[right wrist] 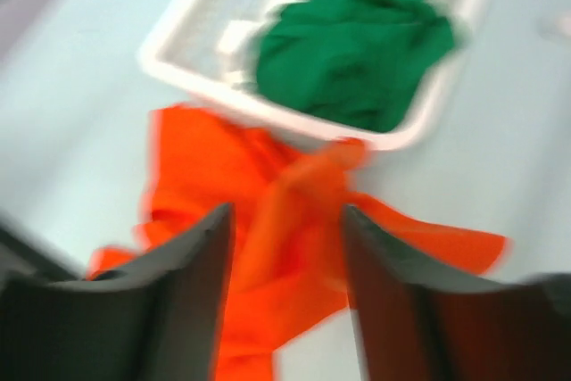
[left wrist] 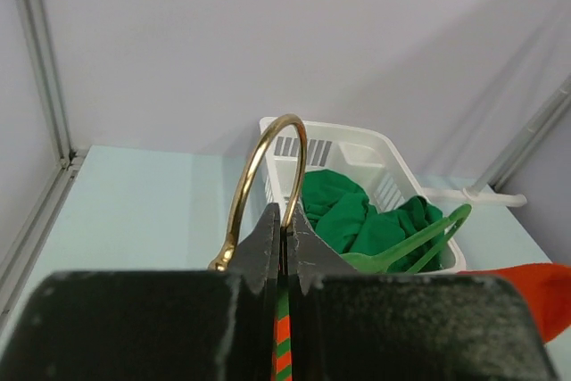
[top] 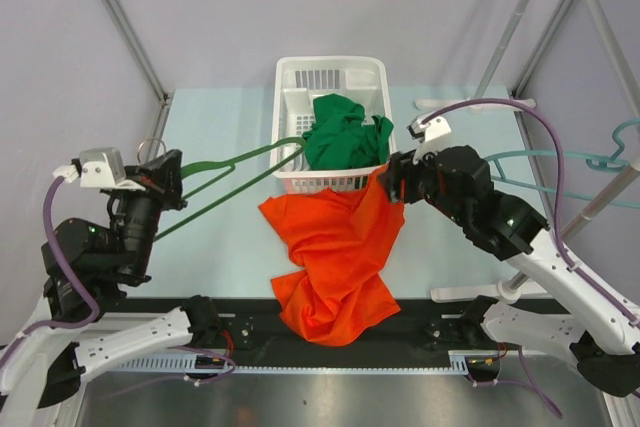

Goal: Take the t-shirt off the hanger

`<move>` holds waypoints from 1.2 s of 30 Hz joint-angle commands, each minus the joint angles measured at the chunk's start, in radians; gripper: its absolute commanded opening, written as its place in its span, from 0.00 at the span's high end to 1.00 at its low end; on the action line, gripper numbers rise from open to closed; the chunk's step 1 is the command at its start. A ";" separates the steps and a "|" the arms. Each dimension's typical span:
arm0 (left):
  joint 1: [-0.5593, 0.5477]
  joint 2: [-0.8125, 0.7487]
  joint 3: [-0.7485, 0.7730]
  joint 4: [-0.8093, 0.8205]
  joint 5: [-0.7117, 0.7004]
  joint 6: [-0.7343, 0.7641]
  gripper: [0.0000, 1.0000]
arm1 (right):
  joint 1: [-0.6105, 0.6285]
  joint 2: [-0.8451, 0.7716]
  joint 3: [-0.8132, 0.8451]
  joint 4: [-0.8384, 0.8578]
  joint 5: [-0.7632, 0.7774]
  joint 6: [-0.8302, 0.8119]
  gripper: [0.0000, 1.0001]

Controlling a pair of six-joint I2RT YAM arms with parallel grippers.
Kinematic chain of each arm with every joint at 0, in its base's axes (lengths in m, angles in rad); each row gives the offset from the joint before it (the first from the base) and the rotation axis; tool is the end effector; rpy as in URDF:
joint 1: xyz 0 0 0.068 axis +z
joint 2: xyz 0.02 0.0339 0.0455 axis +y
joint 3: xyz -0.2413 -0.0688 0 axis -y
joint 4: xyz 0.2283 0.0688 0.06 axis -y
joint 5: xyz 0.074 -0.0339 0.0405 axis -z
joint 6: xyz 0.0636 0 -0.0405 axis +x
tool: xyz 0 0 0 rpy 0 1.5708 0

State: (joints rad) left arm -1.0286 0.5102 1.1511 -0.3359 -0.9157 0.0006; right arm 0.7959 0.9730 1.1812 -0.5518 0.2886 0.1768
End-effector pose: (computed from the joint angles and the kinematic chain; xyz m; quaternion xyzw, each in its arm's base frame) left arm 0.0763 -0.0289 0.4498 -0.0491 0.6373 -0.1279 0.7584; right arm 0.1684 0.1461 0.3734 -0.1676 0.7959 0.1624 0.5587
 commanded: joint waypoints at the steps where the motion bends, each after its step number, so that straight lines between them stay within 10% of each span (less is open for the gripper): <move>1: 0.005 0.071 0.077 -0.073 0.145 -0.085 1.00 | 0.018 0.012 0.066 0.015 -0.396 -0.024 0.12; 4: 0.005 0.125 0.101 -0.129 0.205 -0.114 1.00 | 0.028 0.001 0.084 -0.005 -0.390 0.006 0.01; 29: 0.005 0.172 0.108 -0.164 0.581 -0.195 1.00 | 0.023 0.046 0.028 0.144 -0.770 -0.099 0.00; 36: 0.005 0.163 0.105 -0.127 0.661 -0.208 1.00 | 0.048 0.073 0.011 0.161 -0.928 -0.100 0.17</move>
State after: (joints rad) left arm -1.0286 0.6792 1.2381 -0.5327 -0.3237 -0.1833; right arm 0.8288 1.0370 1.1919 -0.4404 -0.5156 0.0776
